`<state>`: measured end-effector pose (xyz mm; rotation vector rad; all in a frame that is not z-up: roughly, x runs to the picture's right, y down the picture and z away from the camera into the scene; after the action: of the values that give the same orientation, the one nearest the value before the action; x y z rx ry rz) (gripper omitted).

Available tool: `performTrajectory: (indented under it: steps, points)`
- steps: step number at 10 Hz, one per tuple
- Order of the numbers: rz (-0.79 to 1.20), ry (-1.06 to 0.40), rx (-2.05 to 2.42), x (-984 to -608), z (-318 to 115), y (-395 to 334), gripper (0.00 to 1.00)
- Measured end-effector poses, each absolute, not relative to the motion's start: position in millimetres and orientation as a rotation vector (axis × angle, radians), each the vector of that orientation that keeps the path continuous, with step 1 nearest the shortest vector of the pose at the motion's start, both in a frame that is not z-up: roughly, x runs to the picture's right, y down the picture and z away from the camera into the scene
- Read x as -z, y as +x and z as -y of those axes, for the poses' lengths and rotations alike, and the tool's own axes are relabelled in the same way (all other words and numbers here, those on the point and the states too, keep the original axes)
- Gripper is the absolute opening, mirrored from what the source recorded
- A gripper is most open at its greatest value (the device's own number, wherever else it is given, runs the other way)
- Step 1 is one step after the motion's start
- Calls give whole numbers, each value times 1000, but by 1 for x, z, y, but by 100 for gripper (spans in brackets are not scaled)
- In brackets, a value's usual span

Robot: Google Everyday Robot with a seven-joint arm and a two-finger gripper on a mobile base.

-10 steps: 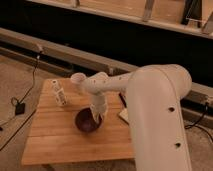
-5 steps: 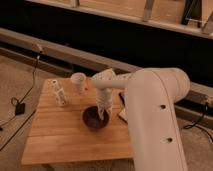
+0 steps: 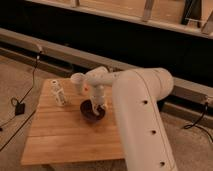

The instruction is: Drag the ceramic bowl in a circle

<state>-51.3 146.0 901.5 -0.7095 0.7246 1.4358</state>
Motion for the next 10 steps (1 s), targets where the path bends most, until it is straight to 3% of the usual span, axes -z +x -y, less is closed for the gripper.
performTrajectory:
  steps: [4,10]
  points:
    - [-652,-753,-1354,-888,-142,-102,0]
    - [-648,-818,-1173,-839,-179,-130,0]
